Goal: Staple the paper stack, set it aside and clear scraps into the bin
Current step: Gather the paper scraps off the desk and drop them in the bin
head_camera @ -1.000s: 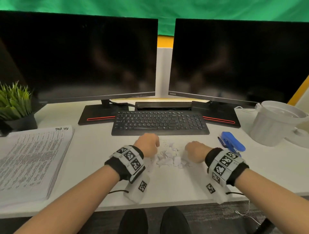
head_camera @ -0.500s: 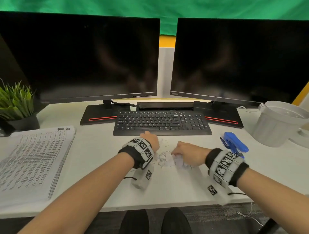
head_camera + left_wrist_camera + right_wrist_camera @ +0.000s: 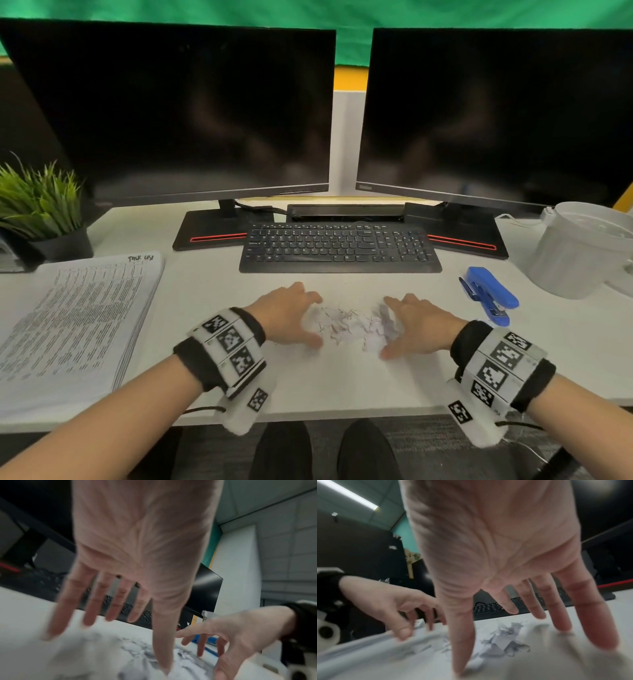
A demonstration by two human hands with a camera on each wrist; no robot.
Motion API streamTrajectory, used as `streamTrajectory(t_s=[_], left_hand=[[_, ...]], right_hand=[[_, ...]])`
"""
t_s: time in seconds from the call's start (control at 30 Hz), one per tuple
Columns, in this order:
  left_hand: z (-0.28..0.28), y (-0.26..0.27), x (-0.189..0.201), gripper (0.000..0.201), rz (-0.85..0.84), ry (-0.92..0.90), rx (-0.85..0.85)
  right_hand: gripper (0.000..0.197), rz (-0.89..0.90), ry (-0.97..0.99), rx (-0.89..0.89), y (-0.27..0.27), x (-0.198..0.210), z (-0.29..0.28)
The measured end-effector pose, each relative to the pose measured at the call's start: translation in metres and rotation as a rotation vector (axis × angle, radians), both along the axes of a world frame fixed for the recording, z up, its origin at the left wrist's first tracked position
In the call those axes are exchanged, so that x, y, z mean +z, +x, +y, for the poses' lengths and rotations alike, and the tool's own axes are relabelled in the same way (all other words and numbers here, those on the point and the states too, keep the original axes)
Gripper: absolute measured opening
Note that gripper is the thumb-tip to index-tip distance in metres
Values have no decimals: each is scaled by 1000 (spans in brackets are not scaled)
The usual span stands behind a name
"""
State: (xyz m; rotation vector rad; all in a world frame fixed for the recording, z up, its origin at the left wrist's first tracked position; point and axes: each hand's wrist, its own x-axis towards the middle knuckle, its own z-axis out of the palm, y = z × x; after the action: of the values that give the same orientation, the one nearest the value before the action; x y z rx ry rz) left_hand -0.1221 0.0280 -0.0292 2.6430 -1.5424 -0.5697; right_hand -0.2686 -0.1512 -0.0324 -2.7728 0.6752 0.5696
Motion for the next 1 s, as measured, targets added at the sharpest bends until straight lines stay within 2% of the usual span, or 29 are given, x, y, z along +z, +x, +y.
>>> streamTrajectory(t_s=[0.03,0.1,0.27,0.33,0.5,0.73,0.83,1.0], left_hand=[[9,1,-3,89,9,85,51],[17,2,-9,98,76,153,101],[-15,-5,-12,94,167,40,63],[-34,-11,-12,84,193,8,30],[-66,-10,-15,36,182,-96,35],[-77,-4,-20,13,179,-214,66],[-79,3,-17,8,225,-252,100],[-86,12,-1,5,358,-380,191]], right_hand=[[94,27,-10,-3,2,0,2],[91,54,15,5,9,0,8],[72,-52,54,35,30,-2,21],[57,-106,26,71,36,-2,23],[9,-265,4,40,37,-7,18],[20,-402,118,-60,34,-9,-4],[24,-451,326,-202,30,-9,-20],[18,-557,721,-421,12,-2,-48]])
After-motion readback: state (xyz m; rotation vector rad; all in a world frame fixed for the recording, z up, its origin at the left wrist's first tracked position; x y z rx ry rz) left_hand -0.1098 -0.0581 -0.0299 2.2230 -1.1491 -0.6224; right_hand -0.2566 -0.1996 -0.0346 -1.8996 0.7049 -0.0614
